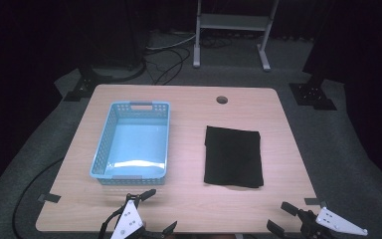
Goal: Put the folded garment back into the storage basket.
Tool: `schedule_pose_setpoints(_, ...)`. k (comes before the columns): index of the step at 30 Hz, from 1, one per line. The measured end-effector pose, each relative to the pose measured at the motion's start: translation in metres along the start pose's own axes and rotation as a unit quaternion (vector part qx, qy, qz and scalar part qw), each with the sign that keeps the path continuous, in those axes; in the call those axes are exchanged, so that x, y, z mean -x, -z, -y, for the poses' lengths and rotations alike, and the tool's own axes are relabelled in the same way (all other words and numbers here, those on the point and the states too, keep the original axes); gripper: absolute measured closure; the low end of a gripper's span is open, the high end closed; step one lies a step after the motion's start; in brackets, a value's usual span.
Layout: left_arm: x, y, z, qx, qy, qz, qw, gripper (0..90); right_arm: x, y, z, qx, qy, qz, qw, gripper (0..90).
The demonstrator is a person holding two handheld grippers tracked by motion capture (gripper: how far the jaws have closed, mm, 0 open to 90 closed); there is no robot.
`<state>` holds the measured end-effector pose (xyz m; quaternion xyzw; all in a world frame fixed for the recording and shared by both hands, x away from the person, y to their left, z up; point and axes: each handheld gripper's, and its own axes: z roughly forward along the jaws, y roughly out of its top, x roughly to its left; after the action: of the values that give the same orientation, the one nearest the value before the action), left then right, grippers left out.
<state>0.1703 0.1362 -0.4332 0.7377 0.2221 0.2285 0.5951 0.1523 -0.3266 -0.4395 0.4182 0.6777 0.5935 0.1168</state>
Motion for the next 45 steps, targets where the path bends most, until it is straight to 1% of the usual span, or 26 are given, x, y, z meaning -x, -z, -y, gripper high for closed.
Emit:
schedule_pose_setpoints(7,0.001,0.000,-0.001,0.001,0.002,0.000,1.0000,0.0,0.001,-0.004,-0.001,0.007,-0.001,-0.003,1.0000,8.6)
schedule_pose_setpoints(9,0.001,0.000,0.000,0.001,0.002,0.000,1.0000,0.0,0.001,-0.005,-0.002,0.004,-0.005,-0.007,1.0000,8.6)
schedule_pose_setpoints(12,0.000,0.000,-0.001,0.004,0.002,0.002,1.0000,0.0,0.001,-0.007,-0.003,0.000,-0.005,-0.007,1.0000,8.6)
schedule_pose_setpoints(14,0.000,0.000,-0.001,0.003,0.005,0.002,1.0000,0.0,0.000,-0.007,-0.005,0.001,-0.003,-0.006,1.0000,8.6)
schedule_pose_setpoints(17,-0.001,0.001,-0.001,0.008,0.008,0.002,0.9999,0.0,-0.001,-0.006,-0.010,0.006,-0.009,-0.010,0.9999,8.6)
schedule_pose_setpoints(19,-0.002,0.002,-0.001,0.009,0.009,0.001,0.9999,0.0,-0.002,-0.006,-0.012,0.005,-0.005,-0.007,0.9999,8.6)
schedule_pose_setpoints(23,-0.002,0.002,-0.002,0.011,0.010,0.001,0.9999,0.0,-0.003,-0.007,-0.016,0.003,-0.005,-0.011,0.9999,8.6)
schedule_pose_setpoints(26,-0.001,0.001,-0.002,0.011,0.008,0.004,0.9999,0.0,-0.003,-0.007,-0.019,-0.001,-0.001,-0.012,0.9999,8.6)
schedule_pose_setpoints(34,-0.001,0.001,-0.002,0.011,0.010,0.003,0.9999,0.0,-0.001,-0.008,-0.025,0.000,-0.005,-0.020,0.9998,8.6)
schedule_pose_setpoints(40,0.000,0.002,-0.002,0.013,0.011,0.005,0.9998,0.0,0.002,-0.009,-0.028,0.001,-0.010,-0.020,0.9998,8.6)
schedule_pose_setpoints(44,-0.001,0.003,-0.003,0.016,0.015,0.004,0.9997,0.0,0.003,-0.008,-0.035,0.009,-0.016,-0.021,0.9996,8.6)
schedule_pose_setpoints(45,-0.001,0.003,-0.003,0.017,0.017,0.004,0.9997,0.0,0.004,-0.008,-0.038,0.011,-0.012,-0.020,0.9997,8.6)
